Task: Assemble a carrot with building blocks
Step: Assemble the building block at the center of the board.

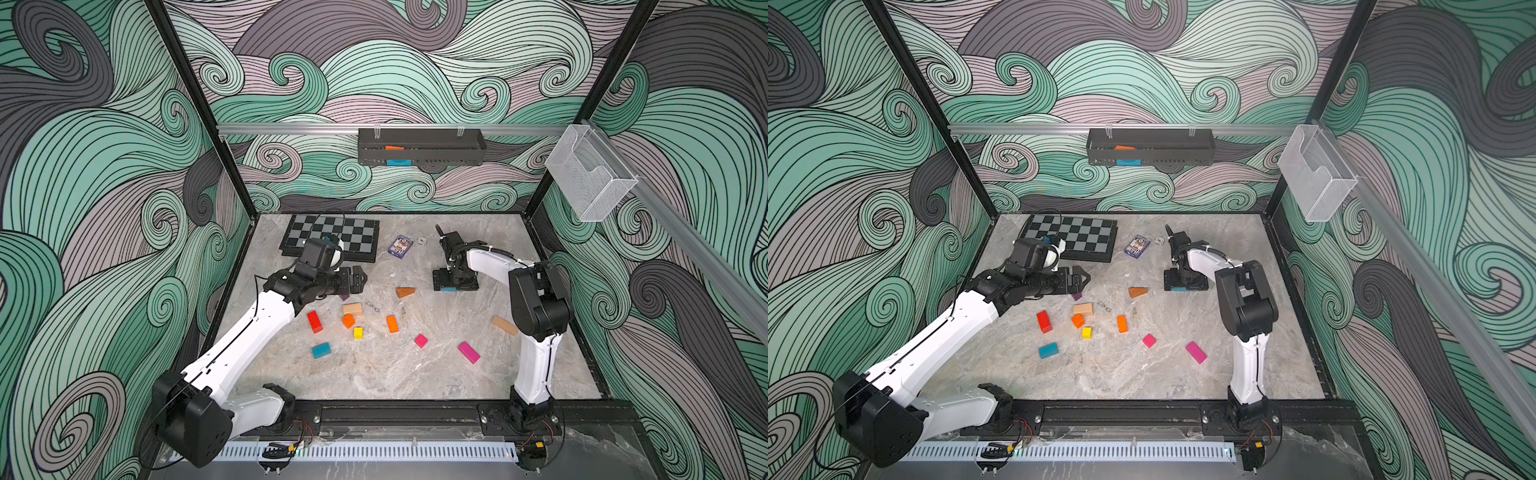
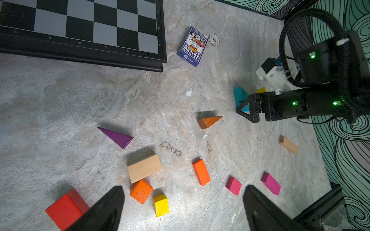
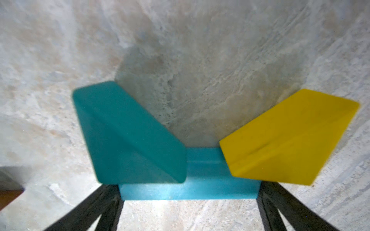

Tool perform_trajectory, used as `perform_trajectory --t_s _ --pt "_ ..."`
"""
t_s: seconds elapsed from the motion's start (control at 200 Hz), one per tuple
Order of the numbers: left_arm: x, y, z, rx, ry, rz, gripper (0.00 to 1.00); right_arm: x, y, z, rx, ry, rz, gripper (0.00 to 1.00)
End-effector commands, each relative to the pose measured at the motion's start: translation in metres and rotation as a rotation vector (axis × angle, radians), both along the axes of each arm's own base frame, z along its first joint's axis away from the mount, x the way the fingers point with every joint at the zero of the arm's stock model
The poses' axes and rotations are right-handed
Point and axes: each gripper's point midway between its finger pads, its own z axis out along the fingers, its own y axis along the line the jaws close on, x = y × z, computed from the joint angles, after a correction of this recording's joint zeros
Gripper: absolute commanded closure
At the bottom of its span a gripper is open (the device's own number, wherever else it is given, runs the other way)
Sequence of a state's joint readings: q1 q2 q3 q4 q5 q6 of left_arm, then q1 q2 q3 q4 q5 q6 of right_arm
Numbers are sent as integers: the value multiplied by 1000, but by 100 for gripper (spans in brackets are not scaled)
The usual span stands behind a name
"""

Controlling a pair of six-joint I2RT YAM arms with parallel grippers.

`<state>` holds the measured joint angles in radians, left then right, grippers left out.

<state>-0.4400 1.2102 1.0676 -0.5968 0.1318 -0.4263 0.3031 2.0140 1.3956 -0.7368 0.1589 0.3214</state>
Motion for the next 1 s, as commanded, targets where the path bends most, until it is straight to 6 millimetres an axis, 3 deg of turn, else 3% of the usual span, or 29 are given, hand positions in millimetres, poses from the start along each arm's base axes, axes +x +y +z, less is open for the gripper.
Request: perform_trajectory --t_s 0.0,0.996 --pt "6 -7 23 -25 -60 -26 6 5 -5 9 -14 -19 -22 1" --pt "7 -8 21 -22 -56 -24 5 2 -8 0 -21 4 -26 1"
